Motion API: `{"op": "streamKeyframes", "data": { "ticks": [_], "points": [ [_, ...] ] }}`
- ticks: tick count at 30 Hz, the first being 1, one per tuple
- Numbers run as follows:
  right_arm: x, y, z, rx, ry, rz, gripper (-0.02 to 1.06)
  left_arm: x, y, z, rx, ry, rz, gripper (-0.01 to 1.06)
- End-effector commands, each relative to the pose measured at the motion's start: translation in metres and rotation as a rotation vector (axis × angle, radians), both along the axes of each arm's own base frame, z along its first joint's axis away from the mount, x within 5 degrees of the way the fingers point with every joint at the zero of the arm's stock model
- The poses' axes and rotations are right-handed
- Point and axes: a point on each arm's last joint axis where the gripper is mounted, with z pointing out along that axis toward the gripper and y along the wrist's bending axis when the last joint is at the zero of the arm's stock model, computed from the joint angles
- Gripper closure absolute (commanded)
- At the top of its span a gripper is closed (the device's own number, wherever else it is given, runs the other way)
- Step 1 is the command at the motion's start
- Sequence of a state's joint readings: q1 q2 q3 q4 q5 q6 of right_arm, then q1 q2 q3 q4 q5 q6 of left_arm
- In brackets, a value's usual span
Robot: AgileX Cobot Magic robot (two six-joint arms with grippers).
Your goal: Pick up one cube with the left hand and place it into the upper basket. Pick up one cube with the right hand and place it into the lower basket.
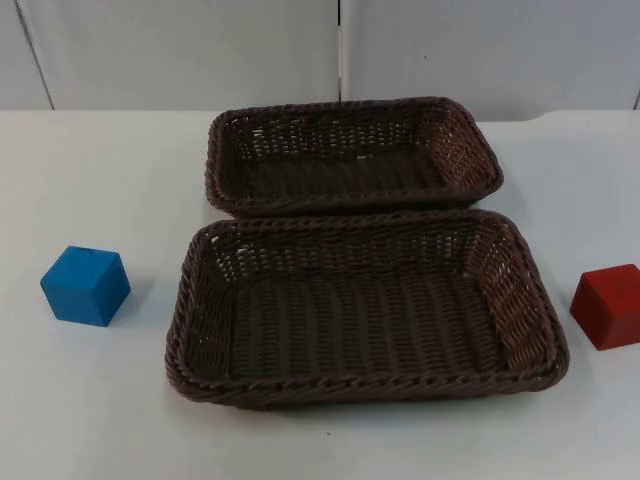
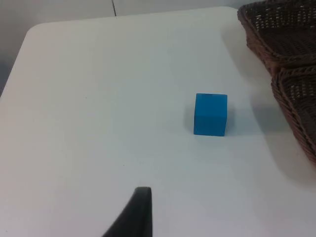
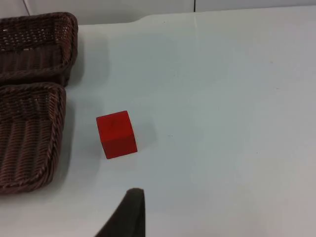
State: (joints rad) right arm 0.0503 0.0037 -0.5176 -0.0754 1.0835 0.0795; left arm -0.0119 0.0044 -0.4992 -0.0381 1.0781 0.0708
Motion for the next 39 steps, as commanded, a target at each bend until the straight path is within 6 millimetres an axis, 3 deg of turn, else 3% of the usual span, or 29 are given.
{"op": "streamKeyframes", "data": {
  "ticks": [1, 39],
  "points": [
    [-0.0003, -0.0001, 0.0004, -0.019, -0.009, 0.004, -0.01, 0.0000, 0.0002, -0.0011, -0.001, -0.003, 0.006, 0.00],
    [-0.0001, 0.0000, -0.0002, -0.041, -0.006, 0.016, -0.01, 0.0000, 0.0002, -0.0011, -0.001, -0.003, 0.006, 0.00]
  ]
}}
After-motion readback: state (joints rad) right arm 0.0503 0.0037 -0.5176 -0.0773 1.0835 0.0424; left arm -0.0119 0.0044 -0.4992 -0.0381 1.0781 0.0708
